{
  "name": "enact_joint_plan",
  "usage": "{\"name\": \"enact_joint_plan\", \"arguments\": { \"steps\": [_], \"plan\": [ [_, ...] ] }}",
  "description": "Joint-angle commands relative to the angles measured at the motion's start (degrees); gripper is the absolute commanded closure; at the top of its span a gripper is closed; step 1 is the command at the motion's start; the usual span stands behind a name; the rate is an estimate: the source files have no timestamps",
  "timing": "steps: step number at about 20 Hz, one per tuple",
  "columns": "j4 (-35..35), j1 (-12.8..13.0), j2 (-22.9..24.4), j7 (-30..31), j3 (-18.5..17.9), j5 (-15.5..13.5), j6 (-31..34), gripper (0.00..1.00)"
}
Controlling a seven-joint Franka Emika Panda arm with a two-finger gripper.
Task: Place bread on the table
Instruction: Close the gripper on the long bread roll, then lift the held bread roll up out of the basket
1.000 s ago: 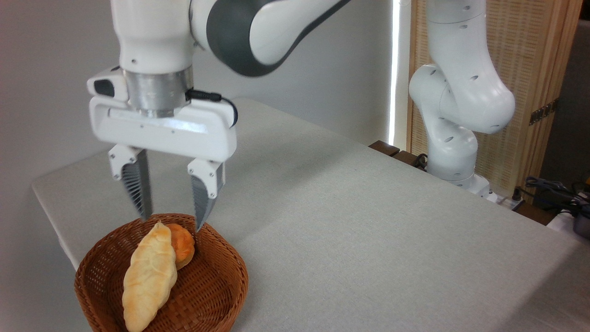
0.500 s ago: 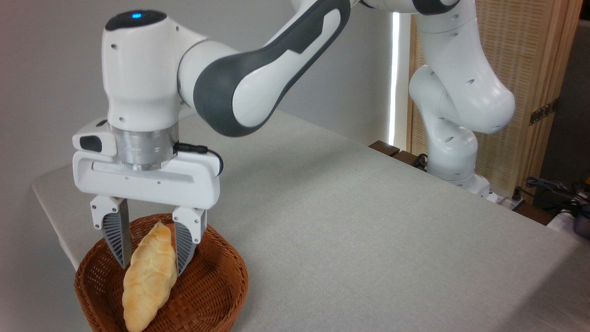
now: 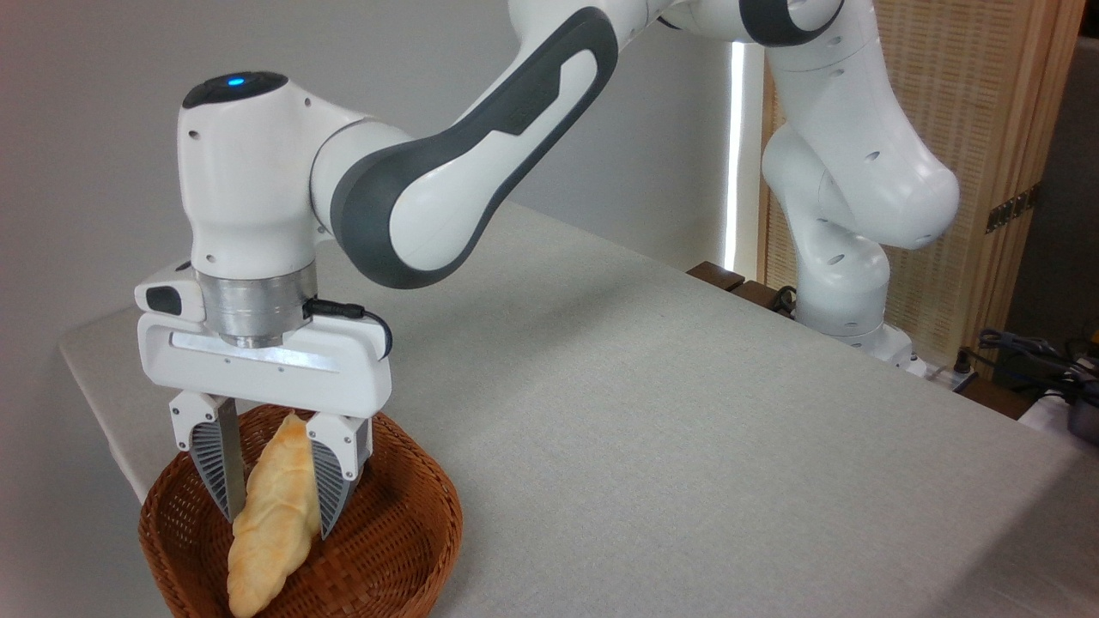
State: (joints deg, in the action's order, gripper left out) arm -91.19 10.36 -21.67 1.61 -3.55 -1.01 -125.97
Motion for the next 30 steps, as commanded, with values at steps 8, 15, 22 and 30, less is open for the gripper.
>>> {"name": "enact_joint_plan", "arguments": {
  "steps": [8,15,22,30],
  "plan": [
    [1.02,0.10,-1.09,0.32,0.73,1.71,-2.61,0.13],
    [1.02,0.19,-1.09,-0.03,1.79,5.66,-2.79,0.46],
    [1.02,0.19,-1.09,-0.12,1.88,5.75,-2.79,0.46],
    [1.45,0.10,0.14,-0.03,1.96,5.66,-2.96,0.45]
  ]
}}
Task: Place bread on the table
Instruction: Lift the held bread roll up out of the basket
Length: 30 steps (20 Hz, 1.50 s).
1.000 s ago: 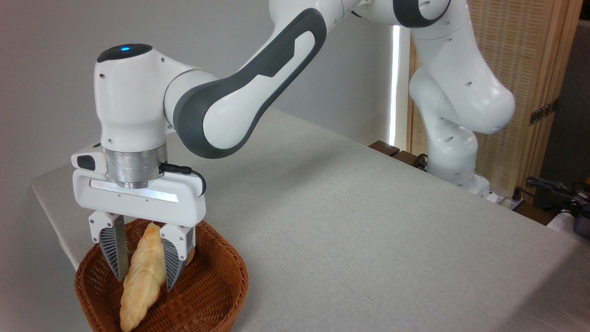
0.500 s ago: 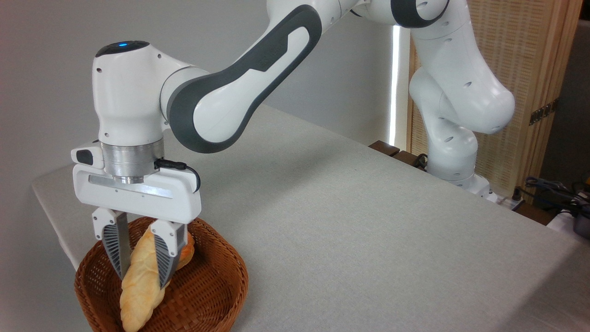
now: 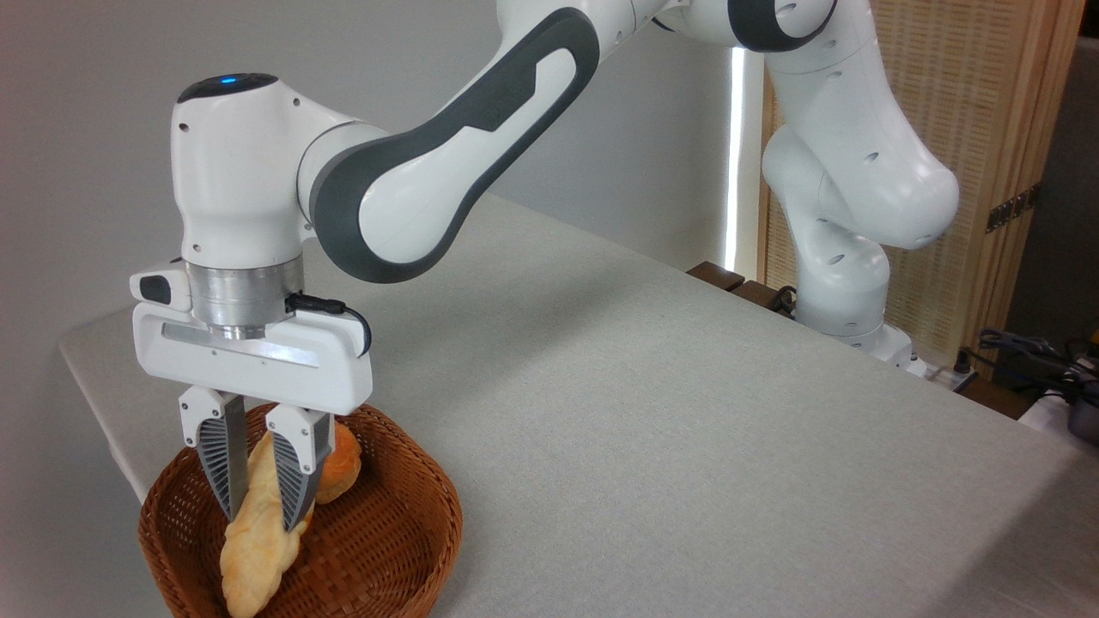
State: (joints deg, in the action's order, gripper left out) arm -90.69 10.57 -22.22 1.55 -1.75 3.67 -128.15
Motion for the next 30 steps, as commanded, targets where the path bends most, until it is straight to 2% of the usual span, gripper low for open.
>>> {"name": "enact_joint_plan", "arguments": {
  "steps": [1,5,8,10,17,23,26,28,30],
  "plan": [
    [1.04,-0.19,1.21,0.04,0.08,0.99,-0.78,0.45],
    [1.05,-0.20,3.49,0.21,0.26,0.91,0.01,0.41],
    [0.96,-0.28,5.16,-0.31,0.35,0.82,3.34,0.41],
    [0.78,-0.28,6.74,-2.94,0.43,0.82,6.76,0.35],
    [-0.62,-0.28,12.19,-12.08,2.45,0.03,19.33,0.34],
    [-7.56,-0.20,18.69,-18.94,4.48,-0.32,24.88,0.33],
    [-11.24,-0.11,21.77,-22.71,4.56,-2.52,25.67,0.33],
    [-14.67,0.94,24.23,-26.49,4.56,-3.13,26.02,0.33],
    [-16.88,1.38,25.20,-29.30,4.56,-4.28,26.02,0.30]
  ]
}}
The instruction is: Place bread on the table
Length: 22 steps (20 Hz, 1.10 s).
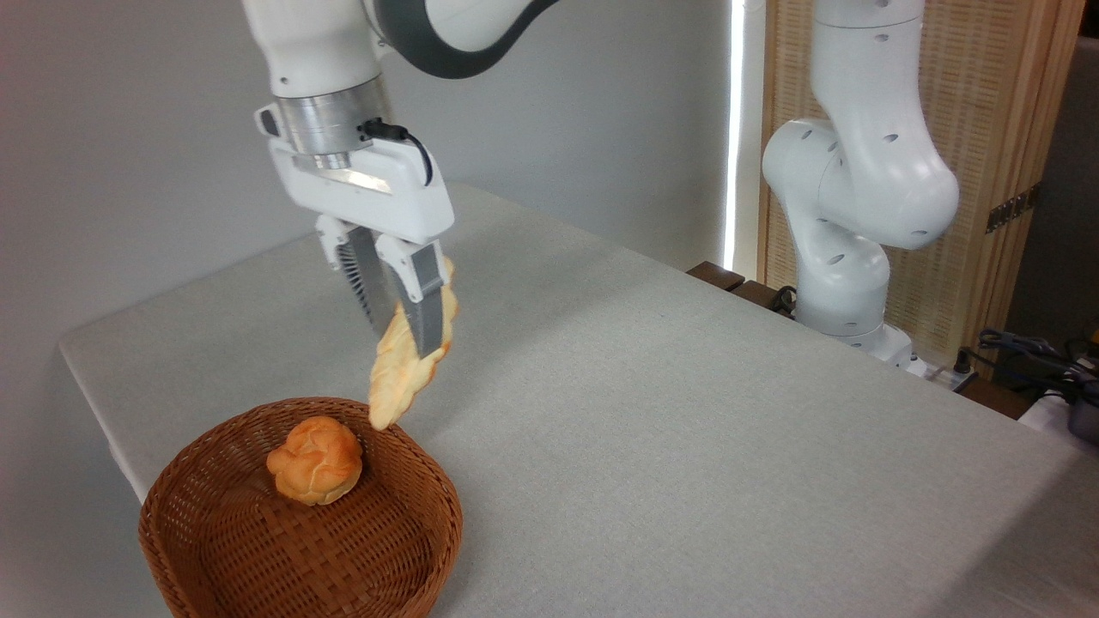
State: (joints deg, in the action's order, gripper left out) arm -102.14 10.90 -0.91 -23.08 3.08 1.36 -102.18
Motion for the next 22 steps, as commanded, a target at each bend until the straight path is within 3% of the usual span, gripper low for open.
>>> {"name": "enact_joint_plan", "arguments": {
  "steps": [1,3,15,18,22],
  "plan": [
    [-6.05,1.06,4.07,-5.91,-0.27,-2.49,0.05,0.22],
    [-6.85,2.10,4.42,-7.23,-0.36,-4.25,-0.04,0.00],
    [-6.58,2.46,4.07,-7.33,-0.53,-4.70,-3.02,0.00],
    [-4.66,1.68,4.07,-7.33,-1.67,-4.61,-3.29,0.00],
    [-1.23,1.85,4.16,-7.33,-7.20,-5.13,-3.38,0.00]
  ]
}}
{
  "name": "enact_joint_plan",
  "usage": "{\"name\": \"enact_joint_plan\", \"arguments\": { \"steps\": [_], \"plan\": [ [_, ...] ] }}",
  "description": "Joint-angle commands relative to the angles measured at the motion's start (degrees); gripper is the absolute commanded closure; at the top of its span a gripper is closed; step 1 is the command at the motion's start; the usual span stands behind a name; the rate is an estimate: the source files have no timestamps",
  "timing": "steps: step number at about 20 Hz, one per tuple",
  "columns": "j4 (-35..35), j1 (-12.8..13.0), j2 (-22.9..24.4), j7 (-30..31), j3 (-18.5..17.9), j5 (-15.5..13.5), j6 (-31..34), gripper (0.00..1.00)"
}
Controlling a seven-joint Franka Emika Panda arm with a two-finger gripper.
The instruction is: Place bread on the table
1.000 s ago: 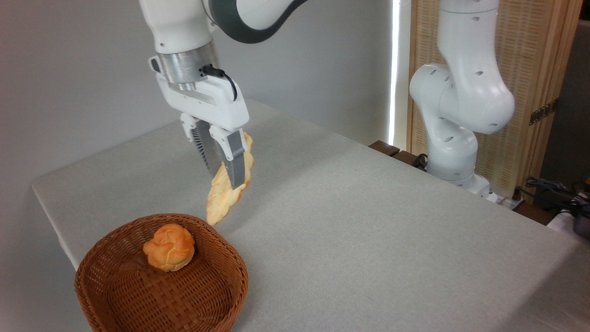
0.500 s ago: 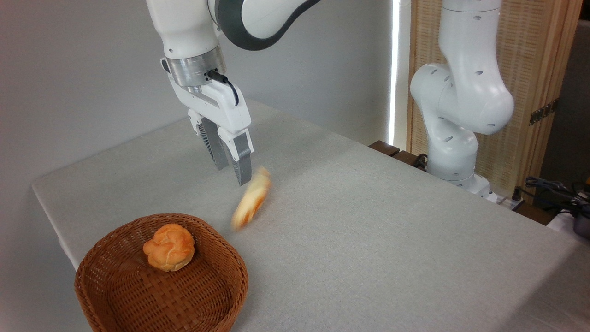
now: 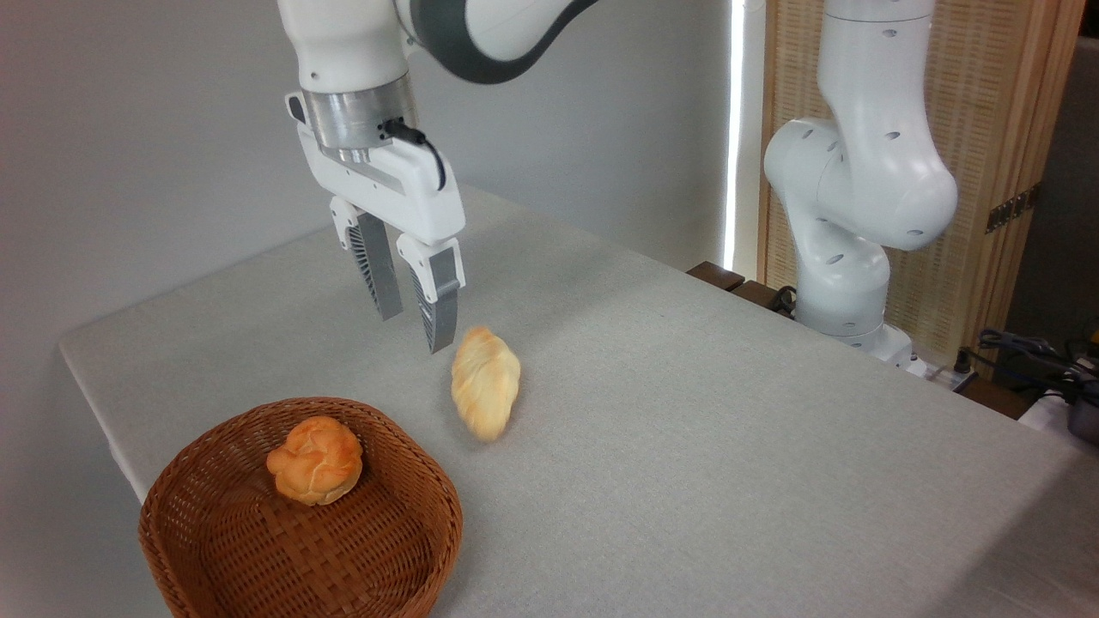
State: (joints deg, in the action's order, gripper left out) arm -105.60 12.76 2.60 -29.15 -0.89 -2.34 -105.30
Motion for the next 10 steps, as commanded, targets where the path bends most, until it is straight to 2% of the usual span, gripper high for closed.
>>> {"name": "enact_joint_plan", "arguments": {
  "steps": [1,4,7,10],
  "plan": [
    [2.68,-0.02,0.74,-1.26,-4.72,-1.44,-0.17,0.00],
    [3.12,-0.02,1.10,-2.57,-7.98,-1.53,-0.17,0.00],
    [3.12,-0.11,1.10,-7.14,-8.43,-1.53,0.62,0.00],
    [3.12,-0.02,1.10,-9.25,-9.22,-1.70,0.71,0.00]
  ]
}}
